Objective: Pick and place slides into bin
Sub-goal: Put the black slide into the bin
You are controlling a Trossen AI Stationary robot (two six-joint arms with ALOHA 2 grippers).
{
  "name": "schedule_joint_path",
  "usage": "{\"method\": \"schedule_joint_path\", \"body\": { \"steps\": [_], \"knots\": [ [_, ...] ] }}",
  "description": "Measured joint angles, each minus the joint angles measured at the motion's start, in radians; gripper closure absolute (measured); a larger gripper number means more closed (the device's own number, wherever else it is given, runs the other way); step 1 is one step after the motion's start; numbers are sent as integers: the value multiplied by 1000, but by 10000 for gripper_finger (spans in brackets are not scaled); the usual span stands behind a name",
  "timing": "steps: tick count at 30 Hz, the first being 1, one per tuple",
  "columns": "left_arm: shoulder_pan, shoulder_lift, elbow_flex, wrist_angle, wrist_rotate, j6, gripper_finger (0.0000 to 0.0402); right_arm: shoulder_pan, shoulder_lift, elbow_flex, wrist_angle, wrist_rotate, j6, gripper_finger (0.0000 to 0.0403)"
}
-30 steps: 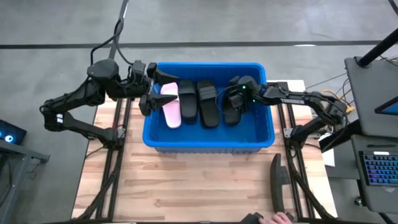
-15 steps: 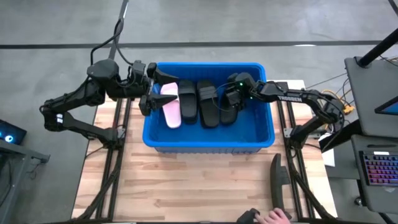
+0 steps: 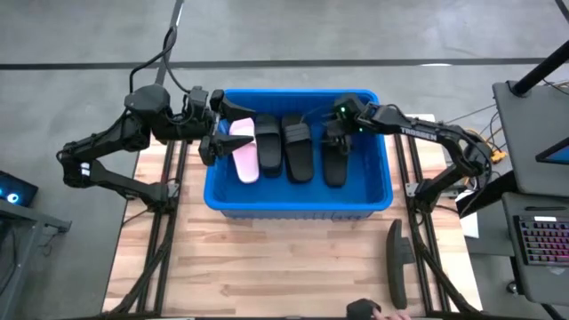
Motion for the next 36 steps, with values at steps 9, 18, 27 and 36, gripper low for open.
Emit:
{"method": "schedule_joint_path", "body": {
  "steps": [9, 18, 27, 36],
  "knots": [
    [0, 0, 0, -1, 0, 0, 43, 3, -4, 288, -246, -76, 338, 156],
    [0, 0, 0, -1, 0, 1, 43, 93, -25, 545, -549, -140, 609, 166],
    [0, 1, 0, -5, 0, 2, 43, 410, -140, 634, -778, -140, 863, 166],
    [0, 8, 0, -57, 1, 7, 43, 795, -237, 626, -879, -104, 1332, 166]
  ]
}}
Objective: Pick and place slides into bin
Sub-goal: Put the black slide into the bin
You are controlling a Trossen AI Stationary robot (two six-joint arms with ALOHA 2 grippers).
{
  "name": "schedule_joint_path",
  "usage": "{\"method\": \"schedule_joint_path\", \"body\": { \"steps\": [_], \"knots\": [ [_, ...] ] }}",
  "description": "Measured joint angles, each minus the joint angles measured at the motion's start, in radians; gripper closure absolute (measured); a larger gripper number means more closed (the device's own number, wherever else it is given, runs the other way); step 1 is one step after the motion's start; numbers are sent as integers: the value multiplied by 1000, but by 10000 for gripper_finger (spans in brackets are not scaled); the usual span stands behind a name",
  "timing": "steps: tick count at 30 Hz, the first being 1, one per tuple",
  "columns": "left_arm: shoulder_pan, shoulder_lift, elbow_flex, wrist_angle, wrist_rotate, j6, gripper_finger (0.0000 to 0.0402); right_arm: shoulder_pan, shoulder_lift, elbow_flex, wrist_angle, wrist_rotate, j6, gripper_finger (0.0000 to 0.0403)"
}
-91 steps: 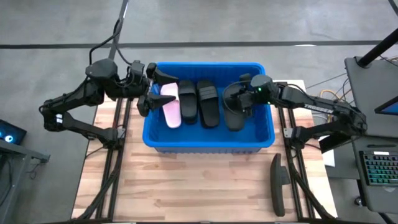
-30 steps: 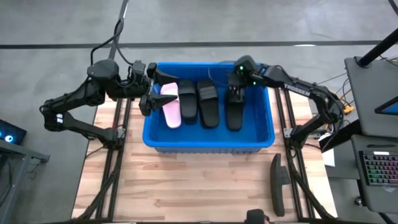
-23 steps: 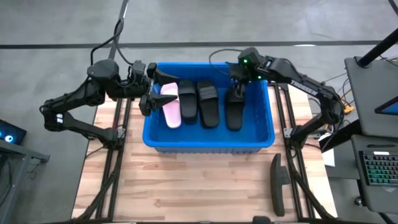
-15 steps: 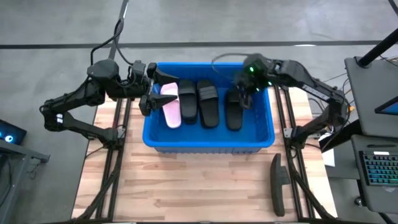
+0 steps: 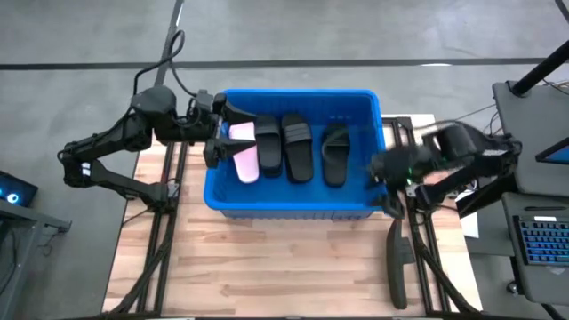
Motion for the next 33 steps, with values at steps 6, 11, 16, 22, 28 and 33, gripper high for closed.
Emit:
{"method": "schedule_joint_path", "body": {
  "steps": [6, 11, 16, 22, 28, 33],
  "knots": [
    [0, 1, 0, -27, 1, 0, 43, 241, 28, -47, -150, 0, 319, 166],
    [0, 2, -1, -32, 1, 0, 43, 399, 68, -95, -176, -2, 516, 166],
    [0, 2, -1, -31, 3, 0, 43, 536, 106, -145, -177, -11, 712, 166],
    [0, 2, -1, -32, 6, 0, 43, 707, 136, -198, -169, 31, 951, 177],
    [0, 1, -2, -31, 6, 0, 43, 868, 157, -246, -160, 185, 1184, 183],
    [0, 1, -2, -31, 6, 1, 43, 941, 180, -298, -160, 201, 1285, 183]
  ]
}}
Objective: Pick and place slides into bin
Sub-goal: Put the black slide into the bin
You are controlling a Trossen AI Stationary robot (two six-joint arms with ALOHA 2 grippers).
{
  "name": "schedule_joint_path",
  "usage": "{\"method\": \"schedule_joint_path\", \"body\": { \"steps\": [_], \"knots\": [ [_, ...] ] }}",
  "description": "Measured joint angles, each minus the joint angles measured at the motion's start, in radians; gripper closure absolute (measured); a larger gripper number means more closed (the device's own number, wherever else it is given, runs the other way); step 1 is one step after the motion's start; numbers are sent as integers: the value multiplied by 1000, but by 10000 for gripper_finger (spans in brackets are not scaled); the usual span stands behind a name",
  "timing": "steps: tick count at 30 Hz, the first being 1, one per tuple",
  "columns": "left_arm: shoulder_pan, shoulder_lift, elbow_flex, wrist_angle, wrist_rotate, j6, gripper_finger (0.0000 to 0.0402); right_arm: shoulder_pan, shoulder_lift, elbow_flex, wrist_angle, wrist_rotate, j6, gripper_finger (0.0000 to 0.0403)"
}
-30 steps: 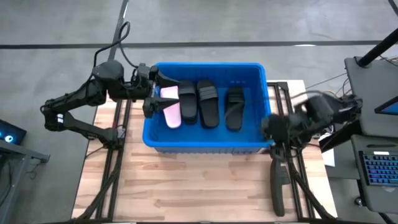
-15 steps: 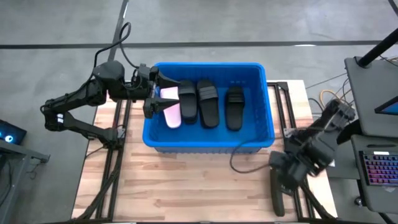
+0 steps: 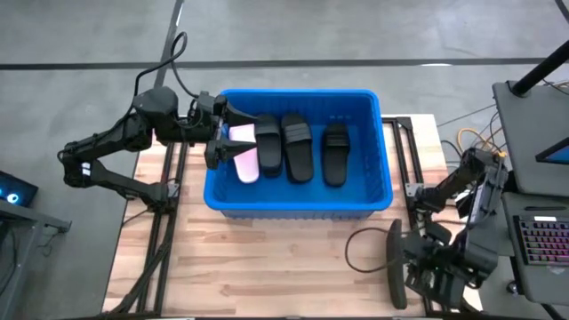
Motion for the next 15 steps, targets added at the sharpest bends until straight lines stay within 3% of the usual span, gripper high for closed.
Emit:
{"method": "schedule_joint_path", "body": {
  "steps": [7, 15],
  "knots": [
    [0, 0, 0, 0, 1, -1, 43, 51, 73, -72, 1, -102, 25, 183],
    [0, 0, 0, 0, 2, -1, 43, 57, 164, -143, 54, -104, -41, 183]
  ]
}}
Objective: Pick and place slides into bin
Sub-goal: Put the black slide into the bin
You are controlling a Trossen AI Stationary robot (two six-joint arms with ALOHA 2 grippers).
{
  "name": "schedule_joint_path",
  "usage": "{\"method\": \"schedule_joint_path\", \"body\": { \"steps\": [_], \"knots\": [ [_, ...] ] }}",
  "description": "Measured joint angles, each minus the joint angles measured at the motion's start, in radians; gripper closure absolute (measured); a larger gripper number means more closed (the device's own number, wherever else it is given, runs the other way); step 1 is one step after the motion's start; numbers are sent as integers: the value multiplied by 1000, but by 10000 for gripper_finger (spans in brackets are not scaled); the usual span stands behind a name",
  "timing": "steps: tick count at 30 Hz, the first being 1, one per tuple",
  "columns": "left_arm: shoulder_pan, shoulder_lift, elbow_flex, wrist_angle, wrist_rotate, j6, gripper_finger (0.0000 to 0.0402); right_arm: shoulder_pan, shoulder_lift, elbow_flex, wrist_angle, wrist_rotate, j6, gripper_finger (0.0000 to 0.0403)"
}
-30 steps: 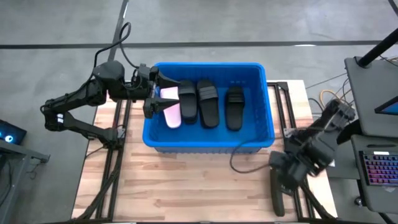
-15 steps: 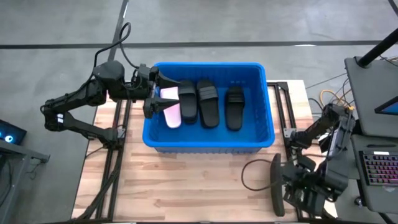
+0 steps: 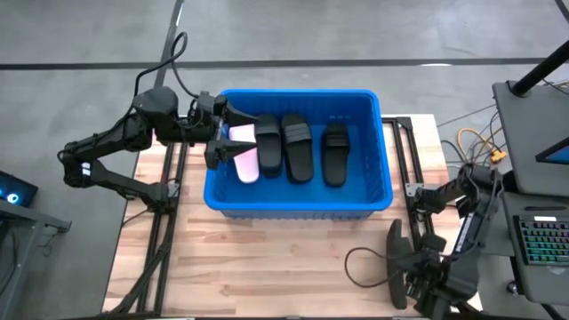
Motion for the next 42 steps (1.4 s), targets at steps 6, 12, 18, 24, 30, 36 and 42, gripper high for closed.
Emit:
{"method": "schedule_joint_path", "body": {
  "steps": [6, 12, 18, 24, 30, 36, 42],
  "knots": [
    [0, 0, 0, 0, 0, -2, 43, 0, 63, -2, -4, -36, -123, 183],
    [0, 0, 0, -1, 0, 1, 43, 5, 112, 0, -13, -49, -217, 184],
    [0, 0, 0, -23, 0, 2, 43, 4, 124, -9, -13, 0, -234, 184],
    [0, 0, -3, -23, 0, 2, 43, 2, 119, -32, -12, 21, -202, 206],
    [0, 0, -10, -22, 0, 1, 43, 2, 119, -40, -3, 38, -149, 299],
    [0, 0, -10, -21, 0, 0, 43, 2, 116, -29, -8, 41, -138, 385],
    [0, 0, -10, -19, -1, -3, 43, -3, 83, 52, -5, 82, -96, 389]
  ]
}}
